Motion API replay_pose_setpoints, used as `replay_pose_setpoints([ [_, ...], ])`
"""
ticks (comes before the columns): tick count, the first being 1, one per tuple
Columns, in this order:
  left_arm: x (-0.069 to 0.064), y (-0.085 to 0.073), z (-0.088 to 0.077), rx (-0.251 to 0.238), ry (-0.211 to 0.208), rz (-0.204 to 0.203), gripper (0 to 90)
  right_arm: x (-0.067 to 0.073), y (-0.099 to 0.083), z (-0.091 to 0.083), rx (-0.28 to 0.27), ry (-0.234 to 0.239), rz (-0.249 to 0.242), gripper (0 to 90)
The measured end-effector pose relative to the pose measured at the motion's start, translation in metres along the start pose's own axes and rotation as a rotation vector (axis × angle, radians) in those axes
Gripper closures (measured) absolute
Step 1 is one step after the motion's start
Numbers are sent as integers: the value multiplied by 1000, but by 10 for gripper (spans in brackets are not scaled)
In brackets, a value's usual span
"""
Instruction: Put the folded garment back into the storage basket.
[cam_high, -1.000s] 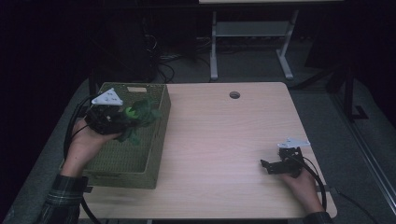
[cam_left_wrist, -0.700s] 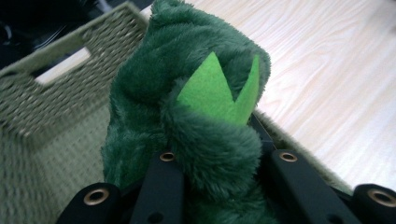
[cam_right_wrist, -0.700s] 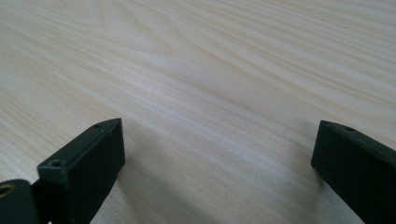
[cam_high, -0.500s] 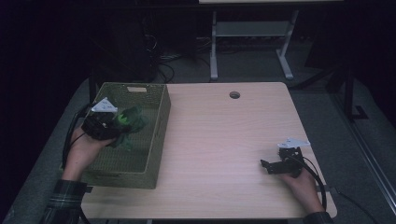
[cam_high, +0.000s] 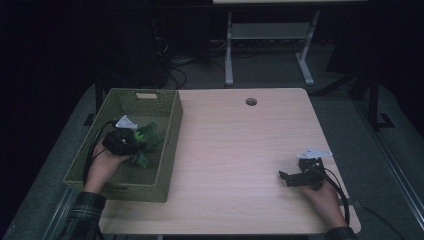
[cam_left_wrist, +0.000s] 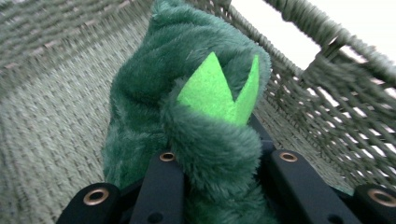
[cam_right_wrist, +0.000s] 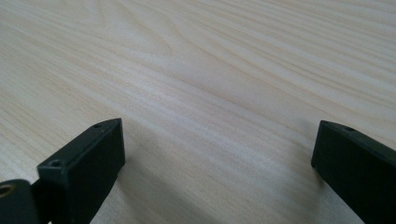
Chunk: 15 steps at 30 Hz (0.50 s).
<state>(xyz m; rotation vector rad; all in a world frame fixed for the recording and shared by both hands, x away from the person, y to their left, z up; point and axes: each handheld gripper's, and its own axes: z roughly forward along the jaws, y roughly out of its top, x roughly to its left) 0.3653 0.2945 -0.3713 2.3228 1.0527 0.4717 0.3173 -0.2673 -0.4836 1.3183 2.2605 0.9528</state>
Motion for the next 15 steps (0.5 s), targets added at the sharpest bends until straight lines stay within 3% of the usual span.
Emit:
replay_pose_setpoints([
  [4, 0, -1, 8, 14, -7, -1, 735, 0, 0, 0, 0, 0, 0, 24],
  [8, -1, -4, 22, 58, -31, 0, 730, 0, 0, 0, 0, 0, 0, 24],
  [15, -3, -8, 28, 95, -52, 5, 718, 0, 0, 0, 0, 0, 0, 24],
])
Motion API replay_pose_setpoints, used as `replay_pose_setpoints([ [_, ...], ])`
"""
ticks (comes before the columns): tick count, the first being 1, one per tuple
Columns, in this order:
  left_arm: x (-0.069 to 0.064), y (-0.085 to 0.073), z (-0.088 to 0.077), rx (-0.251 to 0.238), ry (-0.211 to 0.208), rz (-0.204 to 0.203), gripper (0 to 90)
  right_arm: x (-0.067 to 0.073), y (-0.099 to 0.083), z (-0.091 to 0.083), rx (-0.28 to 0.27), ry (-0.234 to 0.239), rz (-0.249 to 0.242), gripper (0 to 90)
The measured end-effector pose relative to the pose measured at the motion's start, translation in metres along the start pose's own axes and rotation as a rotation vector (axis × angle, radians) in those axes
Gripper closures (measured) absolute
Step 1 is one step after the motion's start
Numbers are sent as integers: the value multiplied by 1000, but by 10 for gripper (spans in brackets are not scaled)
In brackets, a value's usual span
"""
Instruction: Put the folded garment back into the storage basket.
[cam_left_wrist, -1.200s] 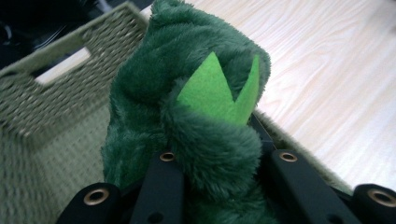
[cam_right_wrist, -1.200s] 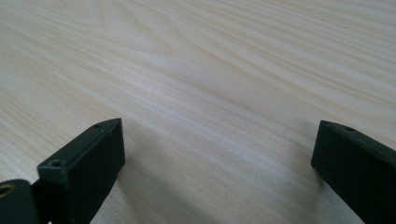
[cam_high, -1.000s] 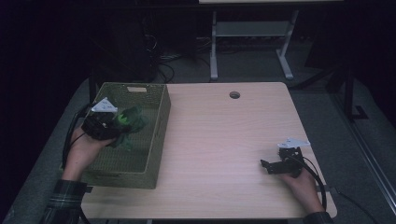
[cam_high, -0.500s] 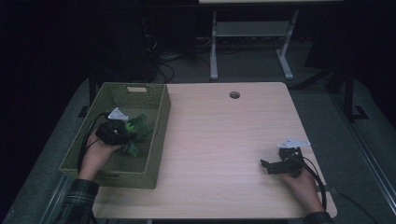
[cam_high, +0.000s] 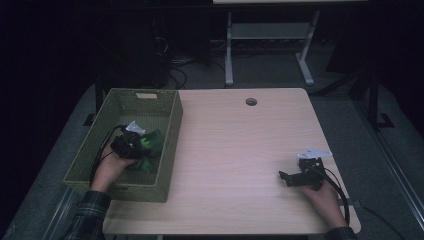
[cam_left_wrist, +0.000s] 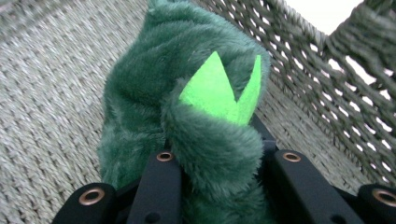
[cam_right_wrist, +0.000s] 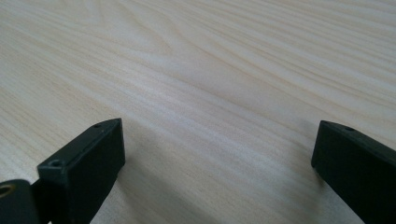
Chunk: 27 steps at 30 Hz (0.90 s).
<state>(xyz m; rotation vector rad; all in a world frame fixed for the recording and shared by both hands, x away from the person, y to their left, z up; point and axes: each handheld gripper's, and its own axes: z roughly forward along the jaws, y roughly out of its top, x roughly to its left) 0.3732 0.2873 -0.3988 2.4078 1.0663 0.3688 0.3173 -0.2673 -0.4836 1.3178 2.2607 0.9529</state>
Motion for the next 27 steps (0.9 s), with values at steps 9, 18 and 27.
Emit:
replay_pose_setpoints([
  [9, -3, -2, 7, 38, -29, 13, 656, 0, 0, 0, 0, 0, 0, 24],
  [18, -2, -2, 7, 8, -68, 1, 452, 0, 0, 0, -1, 0, 1, 24],
  [27, -2, 3, -10, -51, -58, -17, 315, 0, 0, 0, 0, 0, 3, 24],
])
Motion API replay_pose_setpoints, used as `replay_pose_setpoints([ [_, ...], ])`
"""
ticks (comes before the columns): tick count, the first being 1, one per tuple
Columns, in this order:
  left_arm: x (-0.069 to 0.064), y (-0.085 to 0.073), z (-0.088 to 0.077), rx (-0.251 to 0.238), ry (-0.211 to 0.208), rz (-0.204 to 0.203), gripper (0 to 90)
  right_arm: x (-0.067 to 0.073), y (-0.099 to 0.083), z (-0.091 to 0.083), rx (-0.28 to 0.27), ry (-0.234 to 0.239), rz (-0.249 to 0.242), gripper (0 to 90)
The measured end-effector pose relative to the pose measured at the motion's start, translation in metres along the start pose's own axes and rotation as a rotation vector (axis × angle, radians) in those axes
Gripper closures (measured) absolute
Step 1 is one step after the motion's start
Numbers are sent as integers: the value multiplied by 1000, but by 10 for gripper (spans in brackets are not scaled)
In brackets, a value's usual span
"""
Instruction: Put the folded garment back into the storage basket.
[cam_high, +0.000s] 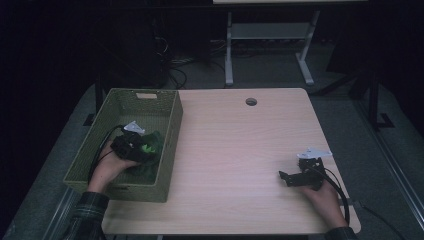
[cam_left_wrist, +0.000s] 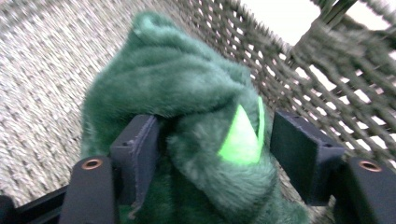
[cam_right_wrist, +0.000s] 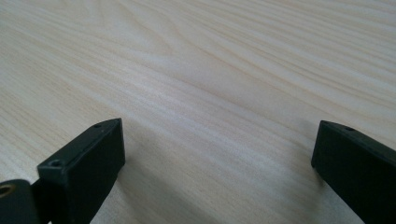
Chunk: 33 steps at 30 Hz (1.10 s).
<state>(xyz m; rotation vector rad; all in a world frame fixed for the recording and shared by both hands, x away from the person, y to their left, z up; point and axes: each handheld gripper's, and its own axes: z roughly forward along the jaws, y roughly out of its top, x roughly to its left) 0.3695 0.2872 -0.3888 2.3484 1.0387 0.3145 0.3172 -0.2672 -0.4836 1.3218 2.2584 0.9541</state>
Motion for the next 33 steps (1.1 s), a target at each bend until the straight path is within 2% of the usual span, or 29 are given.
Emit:
replay_pose_setpoints([
  [7, 1, 8, -21, -67, 25, 2, 230, 0, 0, 0, 0, 0, -1, 24],
  [14, -7, 18, -32, -113, 7, 8, 210, 0, 0, 0, 0, 0, -2, 24],
  [22, -25, 36, -31, -159, -19, 14, 192, 0, 0, 0, 0, 0, -3, 24],
  [33, -56, 64, -34, -230, -53, 51, 186, 0, 0, 0, 0, 0, -3, 24],
])
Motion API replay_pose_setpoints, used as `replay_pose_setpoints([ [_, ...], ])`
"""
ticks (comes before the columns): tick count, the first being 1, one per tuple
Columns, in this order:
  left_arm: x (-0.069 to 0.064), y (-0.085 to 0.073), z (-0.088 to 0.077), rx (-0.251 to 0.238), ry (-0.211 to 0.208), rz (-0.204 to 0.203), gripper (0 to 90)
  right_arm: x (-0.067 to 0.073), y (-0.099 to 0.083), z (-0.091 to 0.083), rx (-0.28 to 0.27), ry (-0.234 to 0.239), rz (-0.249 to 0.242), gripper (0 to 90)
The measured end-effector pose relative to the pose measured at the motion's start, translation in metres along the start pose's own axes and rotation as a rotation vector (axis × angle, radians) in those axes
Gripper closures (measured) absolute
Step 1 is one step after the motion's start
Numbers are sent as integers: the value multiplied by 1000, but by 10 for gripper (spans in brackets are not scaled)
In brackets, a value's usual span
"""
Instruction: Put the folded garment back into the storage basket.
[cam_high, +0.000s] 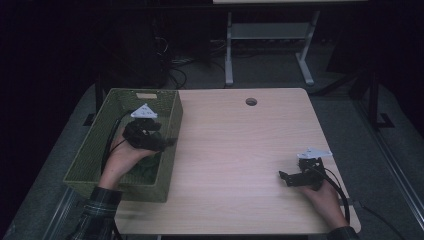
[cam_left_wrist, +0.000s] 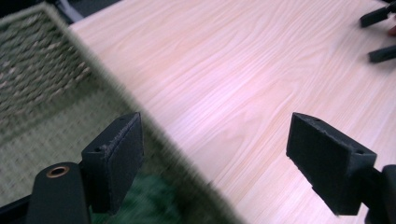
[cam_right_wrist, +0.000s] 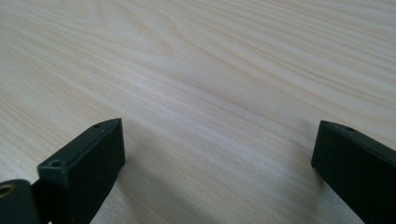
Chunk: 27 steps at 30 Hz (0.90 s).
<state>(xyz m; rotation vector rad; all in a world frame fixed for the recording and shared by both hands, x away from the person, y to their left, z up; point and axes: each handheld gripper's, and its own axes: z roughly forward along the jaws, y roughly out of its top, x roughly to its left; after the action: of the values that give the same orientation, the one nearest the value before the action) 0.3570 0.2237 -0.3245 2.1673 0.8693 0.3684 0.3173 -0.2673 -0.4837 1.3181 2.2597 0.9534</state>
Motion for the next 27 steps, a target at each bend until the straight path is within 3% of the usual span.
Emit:
replay_pose_setpoints([
  [14, -49, 21, 29, -33, -50, 17, 183, 0, 0, 0, -1, 0, 0, 24],
  [22, -79, 20, 53, -21, -79, 51, 183, 0, 0, 0, 0, 0, 0, 24],
  [27, -91, 15, 70, -12, -70, 68, 183, 0, 0, 0, -1, -1, -2, 24],
])
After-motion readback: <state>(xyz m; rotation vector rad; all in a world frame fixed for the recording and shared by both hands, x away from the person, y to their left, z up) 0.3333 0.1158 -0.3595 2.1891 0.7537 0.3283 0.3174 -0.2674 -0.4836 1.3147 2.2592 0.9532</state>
